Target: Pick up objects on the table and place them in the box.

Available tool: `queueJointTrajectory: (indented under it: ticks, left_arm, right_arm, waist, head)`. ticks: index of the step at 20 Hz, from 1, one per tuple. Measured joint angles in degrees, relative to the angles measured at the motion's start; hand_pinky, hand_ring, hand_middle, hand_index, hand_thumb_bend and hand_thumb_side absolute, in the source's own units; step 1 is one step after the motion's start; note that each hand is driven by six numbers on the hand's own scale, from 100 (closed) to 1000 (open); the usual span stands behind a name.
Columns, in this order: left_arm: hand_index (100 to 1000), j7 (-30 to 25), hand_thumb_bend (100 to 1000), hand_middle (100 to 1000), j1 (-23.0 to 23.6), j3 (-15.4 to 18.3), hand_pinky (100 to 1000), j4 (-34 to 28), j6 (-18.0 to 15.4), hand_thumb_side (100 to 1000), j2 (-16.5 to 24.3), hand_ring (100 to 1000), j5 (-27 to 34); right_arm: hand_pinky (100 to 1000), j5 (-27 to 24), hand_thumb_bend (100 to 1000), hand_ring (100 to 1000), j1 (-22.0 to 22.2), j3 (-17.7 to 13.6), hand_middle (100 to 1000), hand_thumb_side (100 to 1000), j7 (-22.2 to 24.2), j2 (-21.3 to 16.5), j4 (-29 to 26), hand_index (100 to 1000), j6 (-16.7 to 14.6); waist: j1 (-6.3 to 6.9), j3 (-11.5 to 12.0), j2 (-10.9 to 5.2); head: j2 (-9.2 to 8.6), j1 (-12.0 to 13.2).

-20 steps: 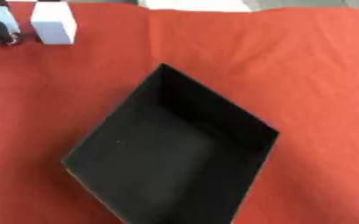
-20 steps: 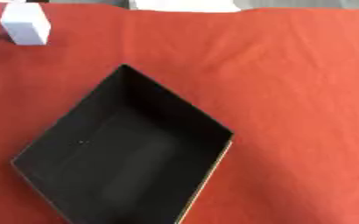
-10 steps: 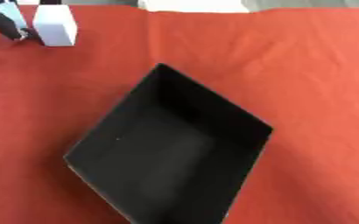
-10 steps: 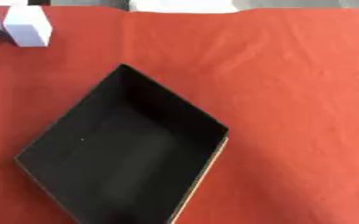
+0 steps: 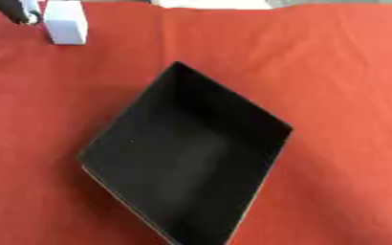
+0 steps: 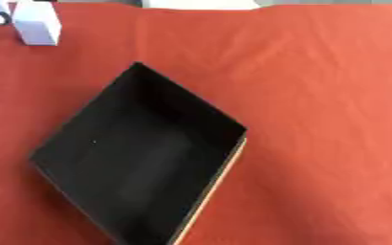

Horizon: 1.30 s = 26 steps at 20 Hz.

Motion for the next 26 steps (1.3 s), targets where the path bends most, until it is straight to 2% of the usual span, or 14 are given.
queueJointTrajectory:
  ticks: [4, 11, 13, 20, 26]
  left_arm:
    - [649, -1.58, 289, 475, 2.05, -4.48, 313, -5.58, -3.07, 100, 0.06, 452, 6.48]
    - [654, -4.43, 204, 475, 5.71, -13.49, 310, -19.42, -5.68, 100, 0.83, 449, 19.02]
    - [655, -5.01, 162, 474, 6.93, -16.21, 310, -24.09, -5.24, 100, 1.60, 447, 23.12]
    - [667, -7.50, 175, 490, 9.98, -27.19, 338, -42.15, -2.65, 100, 4.66, 465, 36.25]
    - [674, -10.62, 224, 501, 10.96, -32.55, 360, -55.13, 1.36, 100, 5.67, 478, 40.26]
  right_arm:
    - [770, 0.23, 100, 603, 0.57, -0.23, 513, 692, -0.06, 0.65, 0.00, 798, -0.18]
    - [771, 0.71, 100, 605, 1.07, -0.25, 518, 687, 0.04, 1.28, 0.00, 799, -0.52]
    - [771, 0.92, 100, 606, 1.12, -0.27, 519, 685, 0.07, 1.41, 0.00, 799, -0.58]
    - [771, 1.15, 100, 607, 1.68, -0.56, 521, 683, -0.04, 1.75, 0.00, 799, -0.87]
    - [771, 1.20, 100, 607, 2.10, -0.58, 521, 682, -0.08, 2.02, 0.00, 799, -0.94]
  waist:
    - [-0.33, 0.83, -1.16]
    - [-0.51, 1.44, -2.63]
    - [-0.59, 1.48, -2.97]
    - [-0.46, 1.77, -3.88]
    - [-0.34, 2.15, -4.19]
  head:
    - [1.15, -1.11]
    - [2.24, -2.36]
    - [2.58, -2.63]
    - [3.14, -3.79]
    - [3.32, -4.66]
